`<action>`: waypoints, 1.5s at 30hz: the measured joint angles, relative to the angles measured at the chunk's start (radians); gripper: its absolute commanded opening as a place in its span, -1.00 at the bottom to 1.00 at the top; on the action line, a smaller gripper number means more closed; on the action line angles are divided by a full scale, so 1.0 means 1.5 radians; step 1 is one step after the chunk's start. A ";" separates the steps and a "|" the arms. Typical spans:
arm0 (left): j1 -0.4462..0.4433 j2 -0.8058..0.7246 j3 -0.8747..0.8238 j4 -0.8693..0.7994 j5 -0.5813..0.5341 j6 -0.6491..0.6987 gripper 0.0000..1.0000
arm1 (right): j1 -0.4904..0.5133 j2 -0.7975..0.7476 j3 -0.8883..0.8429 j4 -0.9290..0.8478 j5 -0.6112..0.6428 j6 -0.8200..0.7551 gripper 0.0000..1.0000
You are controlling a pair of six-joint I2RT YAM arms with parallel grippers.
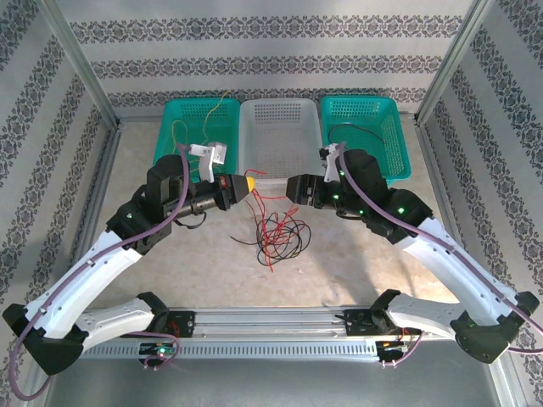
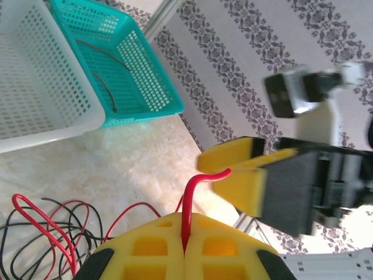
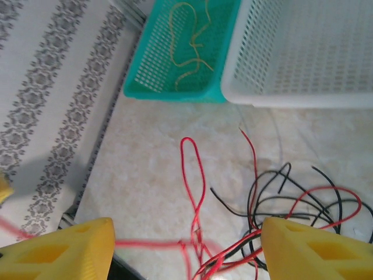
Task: Untangle the cables
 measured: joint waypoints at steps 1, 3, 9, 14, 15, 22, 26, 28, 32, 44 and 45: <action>0.000 0.002 -0.003 0.006 -0.007 -0.006 -1.00 | 0.000 -0.005 0.005 0.000 0.000 -0.007 0.41; 0.005 0.006 -0.009 0.025 -0.011 -0.021 -1.00 | 0.002 -0.011 0.012 0.000 0.000 -0.021 0.44; 0.016 0.036 -0.016 0.090 0.010 -0.058 -1.00 | 0.034 -0.001 0.027 -0.007 0.000 -0.063 0.50; 0.048 0.043 -0.019 0.131 0.052 -0.091 -1.00 | 0.063 0.020 0.055 -0.024 0.015 -0.109 0.53; 0.057 0.043 -0.020 0.141 0.063 -0.097 -1.00 | 0.067 0.023 0.060 -0.029 0.022 -0.117 0.53; 0.083 0.075 -0.021 0.194 0.156 -0.125 -1.00 | 0.071 0.064 0.126 -0.075 0.061 -0.188 0.52; 0.085 0.097 -0.021 0.206 0.197 -0.128 -1.00 | 0.082 0.121 0.189 -0.103 0.075 -0.228 0.50; 0.090 0.105 -0.021 0.209 0.212 -0.131 -1.00 | 0.089 0.143 0.207 -0.110 0.078 -0.245 0.43; 0.098 0.110 -0.021 0.219 0.234 -0.138 -1.00 | 0.093 0.173 0.221 -0.126 0.075 -0.273 -0.06; 0.131 0.122 -0.044 0.324 0.260 -0.205 -0.19 | 0.092 0.185 0.246 -0.125 0.023 -0.276 -1.00; 0.132 0.124 -0.046 0.330 0.259 -0.207 -0.06 | 0.090 0.185 0.247 -0.124 0.022 -0.274 -1.00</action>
